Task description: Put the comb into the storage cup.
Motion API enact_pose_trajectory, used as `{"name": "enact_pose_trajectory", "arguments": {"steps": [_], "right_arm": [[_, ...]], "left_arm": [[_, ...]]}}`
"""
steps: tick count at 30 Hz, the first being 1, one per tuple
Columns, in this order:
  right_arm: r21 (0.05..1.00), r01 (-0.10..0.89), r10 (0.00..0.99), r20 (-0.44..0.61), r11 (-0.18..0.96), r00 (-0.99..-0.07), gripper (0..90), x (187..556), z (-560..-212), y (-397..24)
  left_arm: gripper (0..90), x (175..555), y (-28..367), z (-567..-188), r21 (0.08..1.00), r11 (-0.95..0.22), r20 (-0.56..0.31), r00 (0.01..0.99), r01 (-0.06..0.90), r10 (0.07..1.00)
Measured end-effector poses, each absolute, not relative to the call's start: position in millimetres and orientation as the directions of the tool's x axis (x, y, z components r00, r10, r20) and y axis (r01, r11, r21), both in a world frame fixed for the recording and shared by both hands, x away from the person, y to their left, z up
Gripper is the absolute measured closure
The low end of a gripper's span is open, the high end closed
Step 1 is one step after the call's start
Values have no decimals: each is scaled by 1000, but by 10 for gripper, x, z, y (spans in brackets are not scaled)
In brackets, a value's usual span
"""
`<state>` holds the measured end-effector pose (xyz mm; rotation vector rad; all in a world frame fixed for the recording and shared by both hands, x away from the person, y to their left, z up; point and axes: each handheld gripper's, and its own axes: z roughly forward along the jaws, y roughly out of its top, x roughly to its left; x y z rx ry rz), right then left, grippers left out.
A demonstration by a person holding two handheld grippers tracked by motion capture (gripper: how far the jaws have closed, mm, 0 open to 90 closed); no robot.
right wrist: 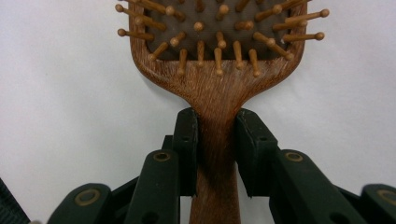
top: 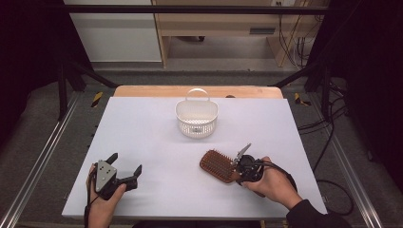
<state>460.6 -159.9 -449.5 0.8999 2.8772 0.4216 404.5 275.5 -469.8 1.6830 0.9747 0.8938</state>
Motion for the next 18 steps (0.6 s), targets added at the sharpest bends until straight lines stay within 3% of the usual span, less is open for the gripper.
{"name": "enact_pose_trajectory", "arguments": {"steps": [9, 18], "right_arm": [[291, 530, 564, -38, 796, -825, 727, 4571, -4486, -1578], [408, 508, 581, -73, 759, -810, 728, 4503, -4406, -1593]], "left_arm": [[49, 4048, 2762, -4698, 955, -219, 121, 410, 200, 904], [49, 4049, 2770, -4689, 956, -215, 119, 408, 198, 905]]}}
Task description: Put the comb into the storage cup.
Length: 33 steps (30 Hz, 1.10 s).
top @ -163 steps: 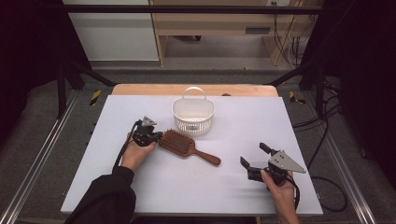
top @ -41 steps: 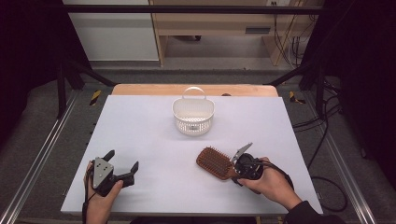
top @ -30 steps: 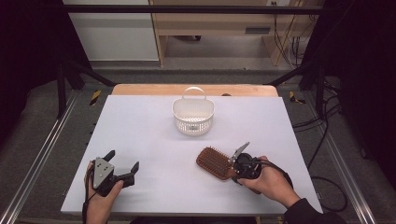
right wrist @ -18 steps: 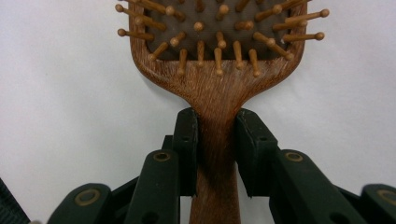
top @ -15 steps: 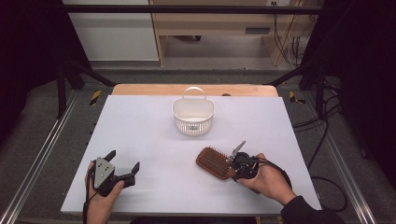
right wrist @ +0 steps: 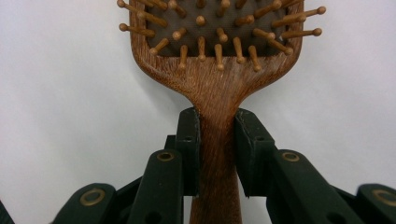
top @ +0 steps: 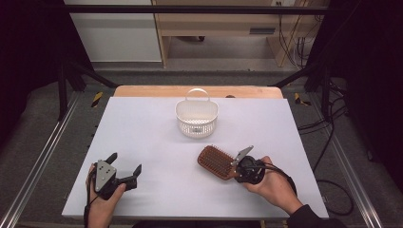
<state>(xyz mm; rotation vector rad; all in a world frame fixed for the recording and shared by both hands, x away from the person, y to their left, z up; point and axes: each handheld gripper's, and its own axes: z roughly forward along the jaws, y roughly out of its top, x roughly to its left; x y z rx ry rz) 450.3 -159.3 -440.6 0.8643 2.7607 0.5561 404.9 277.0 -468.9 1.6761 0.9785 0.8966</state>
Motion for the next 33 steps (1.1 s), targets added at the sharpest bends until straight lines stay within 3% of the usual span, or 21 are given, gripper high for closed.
{"name": "enact_pose_trajectory", "arguments": {"steps": [6, 10, 17, 29, 33], "right_arm": [[546, 468, 598, -77, 694, -797, 727, 4475, -4309, -1603], [647, 433, 619, -78, 628, -781, 727, 4488, -4327, -1595], [827, 321, 642, -63, 462, -764, 727, 4466, -4357, -1513], [933, 219, 679, -35, 285, -734, 728, 4463, -4415, -1511], [944, 183, 681, -56, 274, -730, 727, 4412, -4391, -1501]], "left_arm": [[49, 4021, 2730, -4653, 962, -201, 108, 423, 183, 900], [47, 4003, 2673, -4609, 977, -137, 52, 437, 165, 898], [53, 4015, 2396, -4382, 981, -102, -6, 546, 167, 837], [51, 4225, 1696, -3875, 982, -85, -65, 715, 172, 696], [51, 4356, 1516, -3757, 974, -23, -157, 751, 224, 642]]}}
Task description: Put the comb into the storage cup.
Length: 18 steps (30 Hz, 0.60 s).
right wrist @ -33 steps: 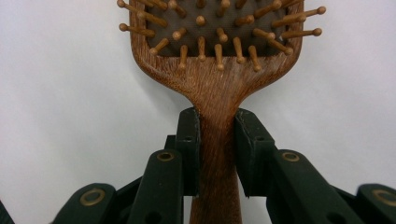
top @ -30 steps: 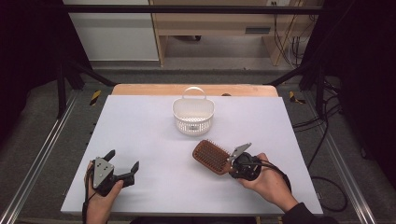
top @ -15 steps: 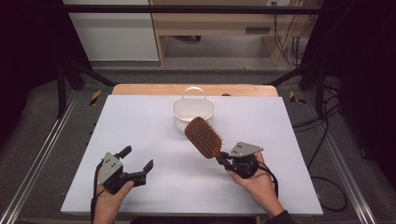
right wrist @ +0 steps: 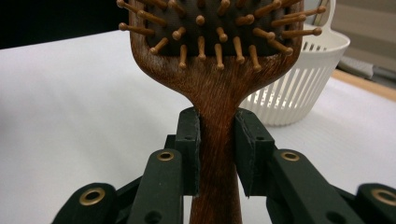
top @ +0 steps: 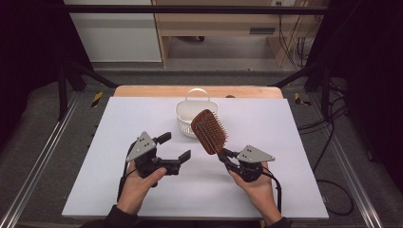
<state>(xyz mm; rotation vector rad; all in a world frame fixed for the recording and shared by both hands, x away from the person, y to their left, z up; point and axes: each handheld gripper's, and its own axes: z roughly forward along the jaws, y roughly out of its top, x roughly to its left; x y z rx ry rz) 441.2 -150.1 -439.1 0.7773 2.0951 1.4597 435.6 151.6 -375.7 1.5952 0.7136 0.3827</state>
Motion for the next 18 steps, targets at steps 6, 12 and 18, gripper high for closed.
{"name": "enact_pose_trajectory", "arguments": {"steps": [6, 12, 18], "right_arm": [[957, 141, 678, -72, 253, -731, 727, 4362, -4382, -1469], [959, 137, 678, -70, 247, -732, 727, 4336, -4405, -1425], [959, 123, 675, -86, 255, -732, 727, 4307, -4417, -1351]], "left_arm": [[49, 4488, 1264, -3616, 970, 23, -205, 764, 242, 611], [50, 4554, 1134, -3568, 967, 51, -228, 757, 250, 612], [97, 4611, 1111, -3604, 955, 74, -271, 738, 288, 618]]}}
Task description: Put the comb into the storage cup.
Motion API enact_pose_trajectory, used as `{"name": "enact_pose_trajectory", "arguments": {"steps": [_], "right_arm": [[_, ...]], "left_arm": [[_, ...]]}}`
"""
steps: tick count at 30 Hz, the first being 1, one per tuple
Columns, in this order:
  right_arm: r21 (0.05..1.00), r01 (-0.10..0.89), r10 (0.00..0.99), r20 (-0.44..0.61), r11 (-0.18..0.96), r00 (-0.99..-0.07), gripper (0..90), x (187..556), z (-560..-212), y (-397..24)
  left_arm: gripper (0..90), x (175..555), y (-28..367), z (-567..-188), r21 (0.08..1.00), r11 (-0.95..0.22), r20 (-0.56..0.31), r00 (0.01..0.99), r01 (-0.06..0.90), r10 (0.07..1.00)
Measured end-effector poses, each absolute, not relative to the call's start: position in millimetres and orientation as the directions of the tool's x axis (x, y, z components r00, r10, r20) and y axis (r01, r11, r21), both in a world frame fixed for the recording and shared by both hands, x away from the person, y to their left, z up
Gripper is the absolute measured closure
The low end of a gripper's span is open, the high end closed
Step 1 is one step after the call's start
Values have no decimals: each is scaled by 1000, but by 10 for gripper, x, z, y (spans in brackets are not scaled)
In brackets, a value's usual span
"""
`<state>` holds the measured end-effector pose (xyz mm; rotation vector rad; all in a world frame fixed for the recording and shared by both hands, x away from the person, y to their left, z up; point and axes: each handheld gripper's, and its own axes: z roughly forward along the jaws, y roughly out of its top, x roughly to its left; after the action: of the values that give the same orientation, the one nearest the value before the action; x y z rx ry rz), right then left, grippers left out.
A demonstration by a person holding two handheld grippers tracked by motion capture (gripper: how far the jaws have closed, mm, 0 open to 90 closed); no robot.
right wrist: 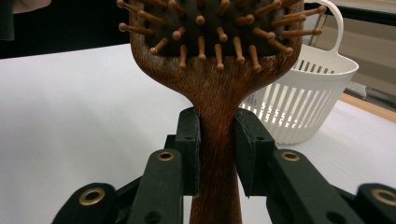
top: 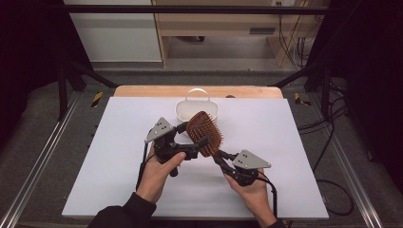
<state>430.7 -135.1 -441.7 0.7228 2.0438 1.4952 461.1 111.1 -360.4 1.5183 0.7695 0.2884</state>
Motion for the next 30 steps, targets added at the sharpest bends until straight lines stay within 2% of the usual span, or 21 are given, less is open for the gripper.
{"name": "enact_pose_trajectory", "arguments": {"steps": [7, 12, 22, 30], "right_arm": [[956, 104, 671, -112, 273, -733, 727, 4284, -4422, -1306], [958, 95, 675, -120, 272, -728, 727, 4265, -4415, -1308], [959, 97, 680, -115, 266, -724, 727, 4271, -4436, -1314], [960, 85, 670, -121, 266, -732, 726, 4257, -4440, -1280]], "left_arm": [[168, 4628, 1145, -3591, 944, 121, -313, 716, 307, 624], [239, 4620, 1122, -3599, 944, 118, -310, 707, 307, 635], [309, 4630, 1078, -3594, 924, 174, -370, 679, 341, 635], [390, 4607, 1033, -3610, 921, 171, -375, 678, 350, 632]]}}
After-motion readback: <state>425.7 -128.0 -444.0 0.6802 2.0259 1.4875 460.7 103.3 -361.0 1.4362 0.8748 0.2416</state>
